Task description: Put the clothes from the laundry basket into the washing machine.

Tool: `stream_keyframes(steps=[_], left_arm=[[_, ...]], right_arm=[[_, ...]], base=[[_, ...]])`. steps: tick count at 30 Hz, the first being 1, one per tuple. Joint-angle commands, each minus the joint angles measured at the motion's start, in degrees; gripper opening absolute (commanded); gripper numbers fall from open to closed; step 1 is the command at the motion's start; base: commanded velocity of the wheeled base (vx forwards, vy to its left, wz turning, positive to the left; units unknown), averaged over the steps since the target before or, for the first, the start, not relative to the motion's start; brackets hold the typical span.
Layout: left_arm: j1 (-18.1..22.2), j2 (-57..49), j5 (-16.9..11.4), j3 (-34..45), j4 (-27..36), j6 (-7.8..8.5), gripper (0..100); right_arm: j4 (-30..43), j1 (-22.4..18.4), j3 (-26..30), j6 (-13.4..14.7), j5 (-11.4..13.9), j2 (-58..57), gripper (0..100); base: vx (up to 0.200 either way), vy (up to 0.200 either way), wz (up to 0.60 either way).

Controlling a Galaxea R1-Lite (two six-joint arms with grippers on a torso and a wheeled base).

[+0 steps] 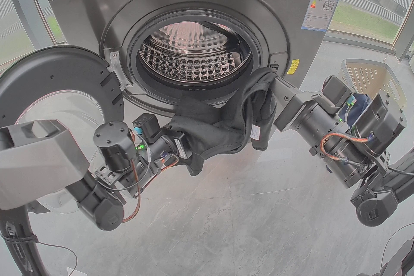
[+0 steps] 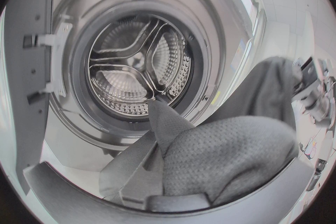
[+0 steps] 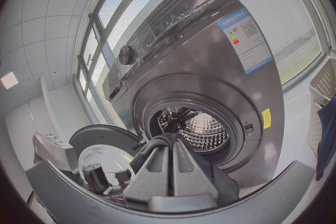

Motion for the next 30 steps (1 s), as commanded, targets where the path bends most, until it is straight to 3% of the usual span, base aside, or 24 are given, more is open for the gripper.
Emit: stream_keyframes(steps=[1, 17, 18, 24, 30], left_arm=[[-1.43, -11.68, -0.48, 6.56, -0.04, 0.03, 0], [-0.9, -18.36, -0.39, 7.18, -0.12, -0.5, 0], [-0.81, -18.36, -0.39, 7.09, -0.12, -0.5, 0], [-0.73, -18.27, -0.39, 6.74, -0.12, -0.5, 0], [-0.64, -18.27, -0.39, 6.82, -0.12, -0.59, 0]], right_arm=[[-0.41, -1.46, 0.83, 0.12, 0.07, 3.06, 0], [-0.41, 1.96, 6.45, -0.58, 0.07, 6.57, 0], [-0.41, 2.05, 7.16, -0.58, 0.07, 6.66, 100], [-0.14, 3.11, 13.05, -0.93, 0.16, 6.75, 100], [-0.41, 3.9, 21.31, -3.92, 1.74, 6.13, 100]], base=[[0.0, 0.0, 0.0], [0.0, 0.0, 0.0], [0.0, 0.0, 0.0], [0.0, 0.0, 0.0], [0.0, 0.0, 0.0]])
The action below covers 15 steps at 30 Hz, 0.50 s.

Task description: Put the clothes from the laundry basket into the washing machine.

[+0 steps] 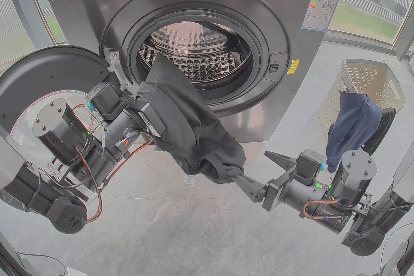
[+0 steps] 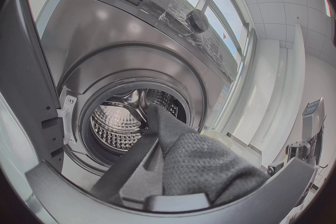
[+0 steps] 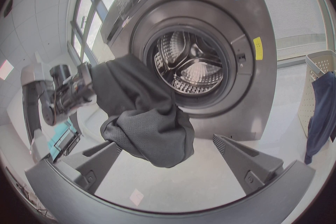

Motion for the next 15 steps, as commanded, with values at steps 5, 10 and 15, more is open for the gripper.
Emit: stream_keyframes(steps=[5, 10, 15], left_arm=[[0.28, 0.12, 0.16, -0.03, -0.04, -0.04, 0], [0.72, -2.16, -0.19, 0.5, 0.05, 0.23, 0], [0.99, -2.87, -2.74, 3.31, -0.04, 0.31, 0]], right_arm=[[-1.64, 1.72, 8.74, -2.38, 2.79, -0.97, 100], [-2.96, 4.44, 15.24, -3.34, 4.02, -1.06, 100], [-3.05, 6.81, 16.39, -3.61, 3.85, -1.32, 100]], base=[[0.0, 0.0, 0.0], [0.0, 0.0, 0.0], [0.0, 0.0, 0.0]])
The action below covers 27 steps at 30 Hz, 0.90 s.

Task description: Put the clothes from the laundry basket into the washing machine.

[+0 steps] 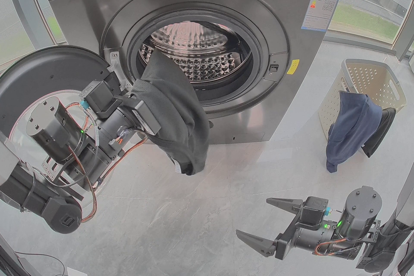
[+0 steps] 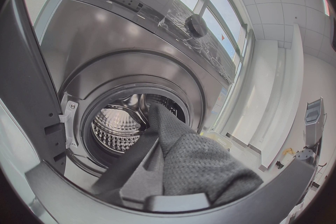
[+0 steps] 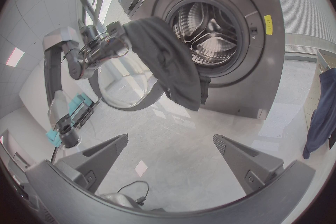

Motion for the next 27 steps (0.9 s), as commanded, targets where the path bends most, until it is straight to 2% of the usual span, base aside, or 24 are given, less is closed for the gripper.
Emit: stream_keyframes(steps=[1, 4, 6, 7, 10, 16, 20, 27], left_arm=[[0.22, -1.73, -1.92, 4.18, 0.04, 0.36, 0], [-0.05, -2.7, -2.54, 8.31, 0.12, 1.24, 0], [-0.4, -3.49, -3.24, 9.9, 0.12, 1.15, 0], [-1.1, -4.37, -4.21, 11.3, 0.48, 1.06, 0], [-1.54, -4.37, -4.21, 12.01, 0.83, 0.97, 0], [-0.66, -3.57, -4.74, 14.82, 0.21, 1.59, 0], [-0.49, -3.57, -6.58, 15.96, 0.21, 3.96, 0], [0.39, -3.31, -7.2, 15.61, 0.21, 4.05, 0]], right_arm=[[-0.17, 1.09, 0.01, 0.03, -0.37, -0.35, 100], [-0.17, -1.02, -4.03, 0.3, -2.12, -0.35, 100], [-0.17, -2.51, -5.44, 0.38, -3.27, -0.35, 100], [-0.17, -4.62, -7.55, 1.0, -4.85, -0.35, 100], [-0.17, -6.47, -10.1, 2.14, -5.99, -0.26, 100], [-0.17, -8.05, -11.5, 2.32, -6.25, -0.43, 100], [-0.17, -8.14, -11.59, 2.32, -6.25, -0.26, 100], [-0.17, -8.22, -11.85, 2.32, -6.17, -0.26, 100]], base=[[0.0, 0.0, 0.0], [0.0, 0.0, 0.0], [0.0, 0.0, 0.0], [0.0, 0.0, 0.0], [0.0, 0.0, 0.0], [0.0, 0.0, 0.0], [0.0, 0.0, 0.0], [0.0, 0.0, 0.0]])
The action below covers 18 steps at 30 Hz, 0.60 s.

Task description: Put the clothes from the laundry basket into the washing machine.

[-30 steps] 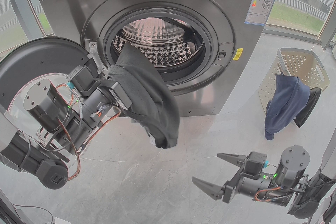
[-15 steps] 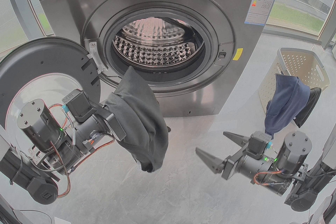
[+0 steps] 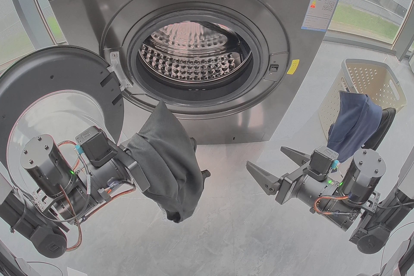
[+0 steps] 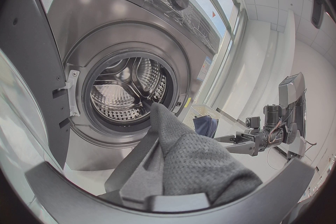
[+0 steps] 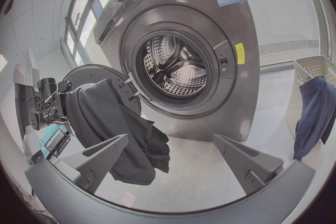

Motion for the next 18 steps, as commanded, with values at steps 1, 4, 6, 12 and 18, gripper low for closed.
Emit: stream_keyframes(steps=[1, 4, 6, 12, 18], left_arm=[[0.21, 0.4, -0.04, -0.41, -0.1, -0.11, 0], [0.3, 0.66, 0.4, -0.59, -0.1, 0.07, 0], [0.3, 0.66, 0.57, -0.59, -0.1, 0.07, 0], [0.83, 1.45, 0.4, -0.59, -0.1, 0.24, 0], [0.74, 1.72, 0.4, 0.03, -0.1, 0.42, 0]], right_arm=[[-0.04, 0.03, -0.11, 0.1, 0.03, 0.21, 100], [-0.04, 0.12, -0.03, 0.19, 0.03, 0.38, 100], [-0.04, 0.29, -0.03, 0.19, 0.03, 0.38, 100], [-0.04, 0.21, -0.11, 0.19, 0.03, 0.29, 100], [-0.04, 0.56, 0.06, 0.28, -0.06, 0.29, 100]], base=[[0.0, 0.0, 0.0], [0.0, 0.0, 0.0], [0.0, 0.0, 0.0], [0.167, 0.0, 0.0], [0.133, 0.0, 0.0]])
